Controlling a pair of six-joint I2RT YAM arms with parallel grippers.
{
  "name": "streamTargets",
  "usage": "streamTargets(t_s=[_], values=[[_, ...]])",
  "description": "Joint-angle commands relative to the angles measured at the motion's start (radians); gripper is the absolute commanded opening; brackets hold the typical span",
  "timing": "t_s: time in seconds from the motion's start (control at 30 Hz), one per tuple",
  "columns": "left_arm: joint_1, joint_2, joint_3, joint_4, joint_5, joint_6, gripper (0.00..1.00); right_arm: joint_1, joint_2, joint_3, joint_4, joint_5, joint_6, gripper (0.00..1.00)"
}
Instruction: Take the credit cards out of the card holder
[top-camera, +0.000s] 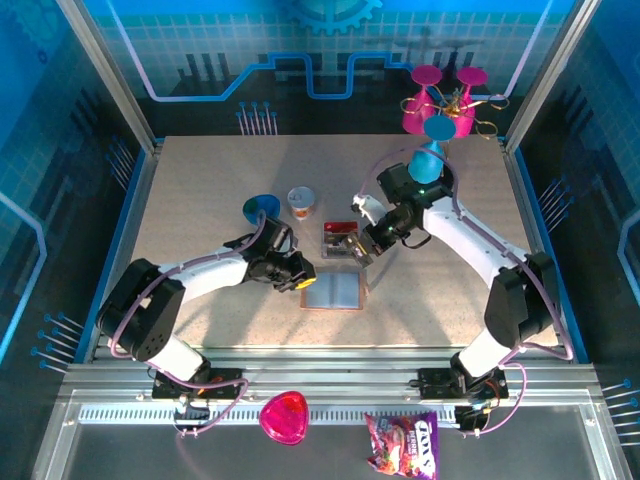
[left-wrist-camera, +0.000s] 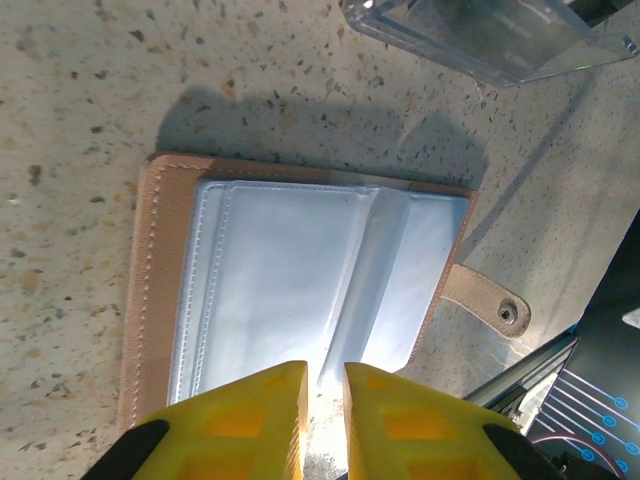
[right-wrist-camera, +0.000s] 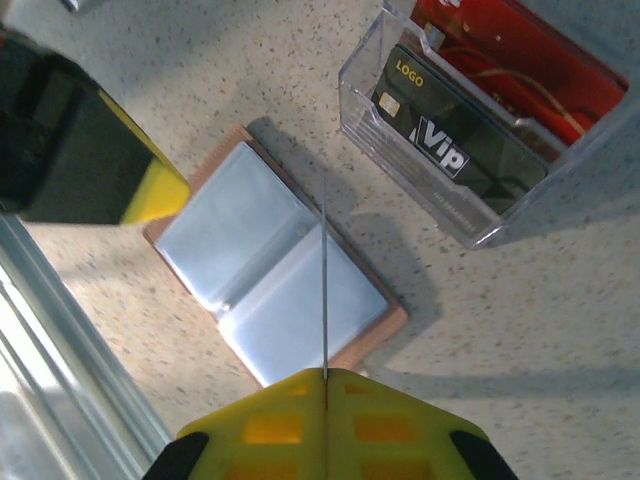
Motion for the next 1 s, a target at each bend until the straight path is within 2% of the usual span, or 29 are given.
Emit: streamTargets(t_s=[0.0, 0.3, 0.53, 0.97], values=[[0.011, -0.035, -0.023, -0.014, -0.019, -0.003, 0.17, 0.009, 0.033, 0.064, -0.096, 0.069, -0.246, 0.00], [0.035, -0.066, -0.044, -0.029, -0.023, 0.005, 0.18, 0.057, 0.193, 0.292, -0.276, 0.214, -0.544, 0.00], [0.046, -0.095, -0.060, -0.038, -0.024, 0.008, 0.19, 0.074, 0.327, 0.494, -0.361, 0.257, -0.616, 0.00], [0.062, -0.112, -0.079, -0.034, -0.018, 0.009, 0.19, 0.106, 0.559, 0.809, -0.520, 0.250, -0.684, 0.00]])
